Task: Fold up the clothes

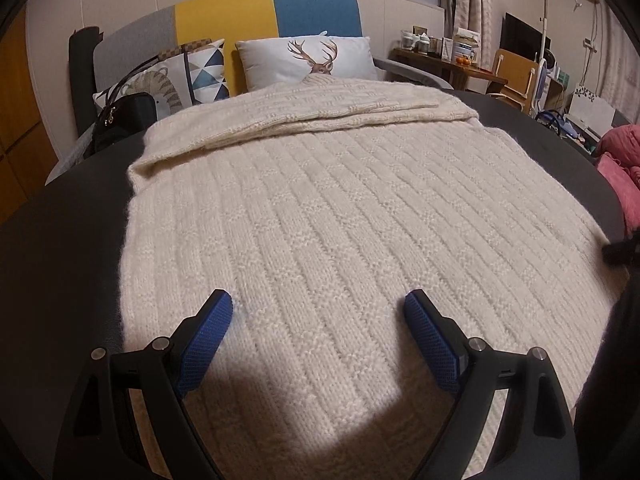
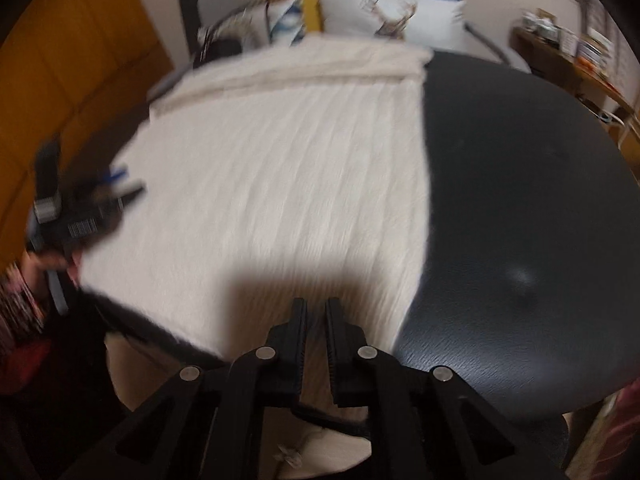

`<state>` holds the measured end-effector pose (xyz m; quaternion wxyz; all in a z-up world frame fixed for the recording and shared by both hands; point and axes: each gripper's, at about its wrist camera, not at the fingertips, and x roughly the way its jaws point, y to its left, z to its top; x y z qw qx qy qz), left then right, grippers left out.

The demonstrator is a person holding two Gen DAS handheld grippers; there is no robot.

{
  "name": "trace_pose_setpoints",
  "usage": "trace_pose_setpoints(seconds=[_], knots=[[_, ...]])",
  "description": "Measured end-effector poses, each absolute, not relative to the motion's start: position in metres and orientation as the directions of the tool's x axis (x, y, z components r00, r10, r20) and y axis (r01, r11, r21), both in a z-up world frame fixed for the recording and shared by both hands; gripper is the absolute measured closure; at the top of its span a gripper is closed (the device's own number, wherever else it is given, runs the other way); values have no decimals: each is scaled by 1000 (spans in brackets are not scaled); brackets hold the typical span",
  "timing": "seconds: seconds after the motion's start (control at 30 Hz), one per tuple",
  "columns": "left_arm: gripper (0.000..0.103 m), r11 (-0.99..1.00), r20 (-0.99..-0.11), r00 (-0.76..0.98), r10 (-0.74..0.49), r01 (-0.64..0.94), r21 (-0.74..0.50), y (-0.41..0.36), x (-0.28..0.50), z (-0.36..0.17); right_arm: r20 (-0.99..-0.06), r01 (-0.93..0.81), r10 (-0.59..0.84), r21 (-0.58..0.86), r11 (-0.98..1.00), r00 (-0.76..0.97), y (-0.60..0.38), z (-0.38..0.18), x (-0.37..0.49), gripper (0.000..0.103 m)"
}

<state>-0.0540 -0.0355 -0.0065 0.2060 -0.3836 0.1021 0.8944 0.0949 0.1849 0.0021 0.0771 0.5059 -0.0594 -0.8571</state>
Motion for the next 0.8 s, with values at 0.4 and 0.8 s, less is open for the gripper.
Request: trace_pose_setpoints(seconds=[0.4, 0.8], knots=[[12, -896, -726, -623, 292, -444, 21, -36, -54, -7, -805, 71, -316, 326, -943, -502, 185, 13, 61, 92], [12, -896, -721, -625, 298, -443, 13, -38, -53, -7, -857, 212, -323, 256, -943, -401, 132, -6, 84, 91]])
